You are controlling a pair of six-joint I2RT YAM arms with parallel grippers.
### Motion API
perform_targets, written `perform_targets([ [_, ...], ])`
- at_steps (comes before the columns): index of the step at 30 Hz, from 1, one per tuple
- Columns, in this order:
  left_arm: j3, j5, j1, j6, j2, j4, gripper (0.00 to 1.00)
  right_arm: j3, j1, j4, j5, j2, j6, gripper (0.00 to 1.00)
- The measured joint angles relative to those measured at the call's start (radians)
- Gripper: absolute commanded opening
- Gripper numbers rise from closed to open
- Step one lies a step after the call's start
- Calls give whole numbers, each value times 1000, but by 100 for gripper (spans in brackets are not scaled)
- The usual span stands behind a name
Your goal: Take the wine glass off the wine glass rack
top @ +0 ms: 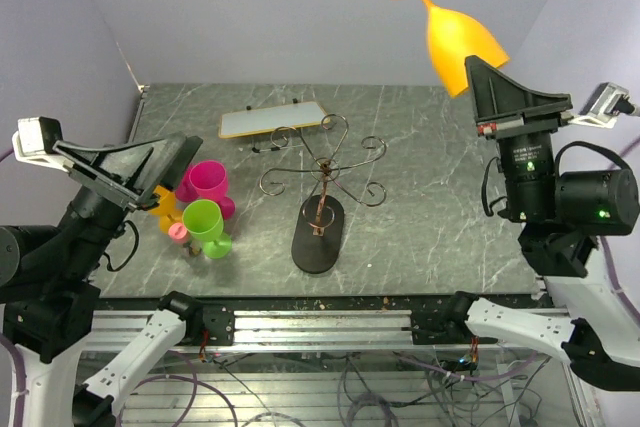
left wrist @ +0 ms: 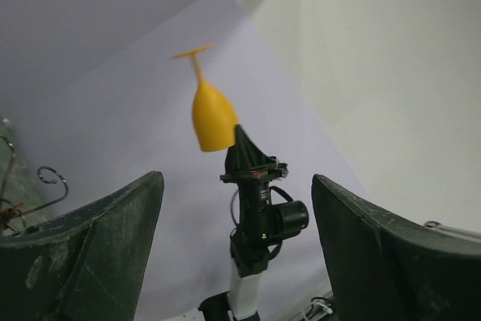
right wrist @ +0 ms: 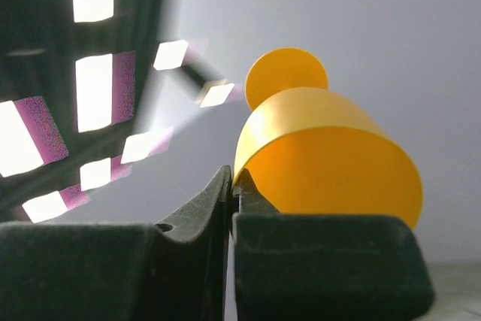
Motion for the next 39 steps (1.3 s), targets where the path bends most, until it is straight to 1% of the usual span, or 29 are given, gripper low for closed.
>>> perform_targets([
  [1,14,-20,0,29,2,-34,90,16,0,-92,111,1,-50,0],
  [2,15,-22,0,32,3,-38,90,20,0,-224,237,4,-100,0],
  [3,22,-28,0,46,6,-59,90,13,-1,-340,328,11,-126,0],
  [5,43,-42,0,76,22,-105,90,-10,-1,-593,439,37,-113,0],
  [7,57,-51,0,98,38,-133,90,-22,-2,-854,468,76,-31,0],
  [9,58,-58,0,111,48,-146,90,-34,-8,-1062,443,123,64,0],
  [11,57,-60,0,124,58,-156,90,-60,-13,-1233,380,168,142,0],
  [12,56,-61,0,128,63,-162,90,-80,-18,-1281,341,181,161,0],
  [15,55,-64,0,140,69,-175,90,-159,-73,-1354,178,179,178,0],
  [16,55,-64,0,142,69,-178,90,-170,-89,-1358,153,176,178,0],
  [20,56,-66,0,155,69,-191,90,-259,-245,-1329,-40,171,129,0],
  [24,74,-77,0,175,70,-225,90,-314,-373,-1294,-209,217,62,0],
  [27,93,-88,0,188,66,-240,91,-332,-429,-1274,-289,245,26,0],
  [30,98,-98,0,197,57,-250,91,-336,-452,-1263,-323,266,0,21],
  [32,101,-101,0,201,56,-254,90,-336,-452,-1263,-327,266,-9,28],
  [34,103,-101,0,206,56,-256,90,-333,-453,-1265,-328,262,-20,40],
  [35,103,-102,0,209,56,-258,90,-327,-453,-1269,-329,259,-23,47],
  [37,106,-102,0,215,58,-262,90,-298,-453,-1288,-330,255,-29,65],
  [39,118,-106,0,227,62,-275,90,-236,-453,-1322,-326,253,-35,80],
])
